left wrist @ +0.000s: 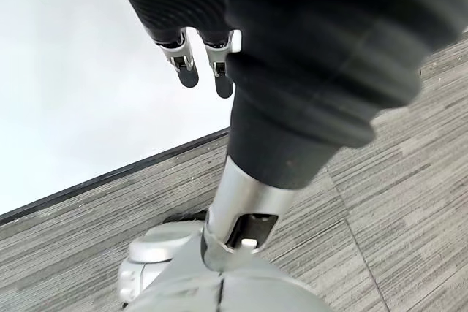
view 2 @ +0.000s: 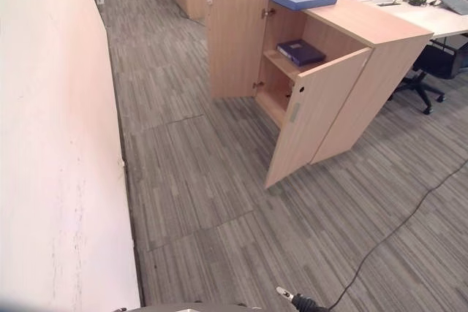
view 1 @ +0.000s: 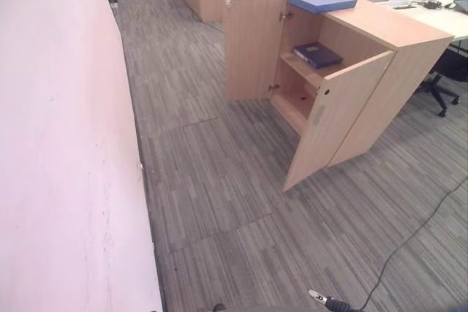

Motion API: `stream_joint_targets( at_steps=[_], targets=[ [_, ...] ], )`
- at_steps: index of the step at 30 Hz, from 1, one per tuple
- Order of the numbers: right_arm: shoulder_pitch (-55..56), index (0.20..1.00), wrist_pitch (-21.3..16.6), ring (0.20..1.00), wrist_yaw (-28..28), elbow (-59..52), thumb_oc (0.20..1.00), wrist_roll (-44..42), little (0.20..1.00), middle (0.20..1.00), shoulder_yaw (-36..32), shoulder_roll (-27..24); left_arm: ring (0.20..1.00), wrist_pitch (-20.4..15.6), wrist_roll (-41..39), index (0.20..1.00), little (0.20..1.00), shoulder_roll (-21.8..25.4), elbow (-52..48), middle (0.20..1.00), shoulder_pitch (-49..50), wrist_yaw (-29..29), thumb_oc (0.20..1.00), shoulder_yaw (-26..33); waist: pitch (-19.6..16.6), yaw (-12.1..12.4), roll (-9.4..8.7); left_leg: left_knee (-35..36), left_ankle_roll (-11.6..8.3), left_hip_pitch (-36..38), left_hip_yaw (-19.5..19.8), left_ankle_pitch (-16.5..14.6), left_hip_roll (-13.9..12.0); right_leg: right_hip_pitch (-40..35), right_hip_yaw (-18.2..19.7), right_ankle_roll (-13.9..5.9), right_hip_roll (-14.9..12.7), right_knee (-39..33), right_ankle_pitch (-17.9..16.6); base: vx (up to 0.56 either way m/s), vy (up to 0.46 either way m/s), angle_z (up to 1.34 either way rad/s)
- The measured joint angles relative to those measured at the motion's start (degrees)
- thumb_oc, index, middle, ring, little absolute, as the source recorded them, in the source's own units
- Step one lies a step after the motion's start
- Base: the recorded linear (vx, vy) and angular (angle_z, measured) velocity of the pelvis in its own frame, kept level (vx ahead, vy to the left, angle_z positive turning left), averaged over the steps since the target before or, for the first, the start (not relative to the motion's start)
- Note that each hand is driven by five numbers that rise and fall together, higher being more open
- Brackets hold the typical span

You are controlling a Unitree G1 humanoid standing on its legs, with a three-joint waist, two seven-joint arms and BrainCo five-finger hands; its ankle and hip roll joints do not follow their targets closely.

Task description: Put the empty folder in the office cabinet

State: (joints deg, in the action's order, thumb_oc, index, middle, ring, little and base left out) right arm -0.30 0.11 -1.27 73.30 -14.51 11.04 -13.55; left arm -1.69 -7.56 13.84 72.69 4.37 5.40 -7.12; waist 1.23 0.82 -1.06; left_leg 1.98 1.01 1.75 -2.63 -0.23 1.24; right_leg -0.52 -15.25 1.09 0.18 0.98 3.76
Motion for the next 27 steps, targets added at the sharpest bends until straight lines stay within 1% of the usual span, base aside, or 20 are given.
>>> stream_joint_targets(
  at_steps=[4, 5, 7, 10, 13, 18, 22, 25, 27],
  targets=[
    [-0.4, 1.000, 0.0, 1.000, -0.1, 0.6, 1.000, 0.6, 1.000, 1.000, 0.2, 0.0, 1.000, -0.2, -0.9, 1.000, 1.000, -0.1, 0.2, 1.000, -0.3, -1.5, 1.000, 0.5, 0.9, -0.3, 0.68, 1.1, 0.00, 1.8, 0.0, 0.0, 0.3, -4.0, 0.0, 0.22, 0.5, -5.6, -2.7, 0.00, 0.000, 0.00],
    [-0.5, 1.000, 0.0, 1.000, -0.1, 0.7, 1.000, 0.6, 1.000, 1.000, 0.2, 0.0, 1.000, -0.2, -1.0, 1.000, 1.000, -0.1, 0.2, 1.000, -0.4, -1.7, 1.000, 0.5, 0.9, -0.3, 0.77, 1.1, 0.00, 1.8, 0.0, 0.0, 0.4, -4.5, 0.2, 0.23, 0.6, -6.2, -3.0, 0.00, -0.003, -0.04],
    [-0.7, 1.000, 0.1, 1.000, -0.4, 0.9, 1.000, 0.7, 1.000, 1.000, 0.3, -0.1, 1.000, -0.3, -1.0, 1.000, 1.000, -0.2, 0.3, 1.000, -0.4, -2.2, 1.000, 0.5, 2.1, -0.4, 1.05, 1.5, -0.01, 3.1, 0.0, 0.0, 0.3, -5.3, 0.2, 0.20, 0.6, -6.3, -3.0, 0.00, -0.006, -0.04],
    [-0.6, 1.000, 0.1, 1.000, -0.6, 1.1, 1.000, 1.2, 1.000, 1.000, 0.4, -0.1, 1.000, -0.2, -0.9, 1.000, 1.000, -0.2, 0.4, 1.000, -0.3, -2.3, 1.000, 0.5, 2.4, -0.3, 0.93, 2.1, -0.04, 3.5, 0.1, 0.0, 0.2, -5.5, 0.2, 0.14, 0.7, -6.4, -2.9, 0.00, 0.000, 0.00],
    [-0.6, 1.000, 0.1, 1.000, -0.6, 1.1, 1.000, 2.0, 1.000, 1.000, 0.4, -0.1, 1.000, -0.2, 0.0, 1.000, 1.000, -0.2, 0.3, 1.000, -0.9, -1.5, 1.000, 0.2, 2.4, -0.2, 0.63, 2.2, -0.05, 3.6, 0.1, 0.0, 0.2, -5.4, 0.2, -0.15, 0.7, -6.4, -2.7, 0.00, 0.000, 0.00],
    [-0.6, 1.000, 0.1, 1.000, 0.1, 1.0, 1.000, 2.5, 1.000, 1.000, 0.4, 0.0, 1.000, -0.4, 1.8, 1.000, 1.000, -0.1, -0.9, 1.000, -1.2, 1.4, 1.000, 0.1, 2.3, -0.1, 0.25, 2.2, -0.09, 3.5, 0.1, 0.0, 0.3, -5.4, 0.2, -0.22, 0.7, -6.4, -2.8, 0.00, 0.000, 0.00],
    [-0.5, 1.000, 0.1, 1.000, 0.2, 1.1, 1.000, 2.8, 1.000, 1.000, 1.4, 0.0, 1.000, -0.7, 1.7, 1.000, 1.000, -0.2, -0.9, 1.000, -1.3, 1.5, 1.000, 0.3, 2.3, -0.1, 0.24, 2.1, -0.10, 3.4, 0.1, 0.0, 0.3, -5.3, 0.2, -0.21, 0.7, -6.4, -2.8, 0.00, 0.000, 0.00],
    [-0.5, 1.000, 0.1, 1.000, 0.2, 1.0, 1.000, 2.9, 1.000, 1.000, 2.3, 0.1, 1.000, -0.7, 0.9, 1.000, 1.000, -0.3, -0.8, 1.000, -1.0, 1.6, 1.000, 0.7, 2.3, -0.1, 0.22, 2.1, -0.10, 3.5, 0.2, 0.0, 0.3, -5.4, 0.0, -0.06, 0.7, -6.4, -2.9, 0.00, 0.000, 0.00],
    [-0.7, 1.000, 0.1, 1.000, 0.1, 1.0, 1.000, 3.1, 1.000, 1.000, 2.5, 0.1, 1.000, -0.7, -1.8, 1.000, 1.000, -0.5, -0.4, 1.000, -0.8, 0.1, 1.000, 2.0, 2.3, -0.1, 0.19, 2.1, -0.10, 3.5, 0.2, 0.0, 0.3, -5.5, 0.0, 0.08, 0.7, -6.4, -3.0, 0.00, 0.000, 0.00]
  ],
)
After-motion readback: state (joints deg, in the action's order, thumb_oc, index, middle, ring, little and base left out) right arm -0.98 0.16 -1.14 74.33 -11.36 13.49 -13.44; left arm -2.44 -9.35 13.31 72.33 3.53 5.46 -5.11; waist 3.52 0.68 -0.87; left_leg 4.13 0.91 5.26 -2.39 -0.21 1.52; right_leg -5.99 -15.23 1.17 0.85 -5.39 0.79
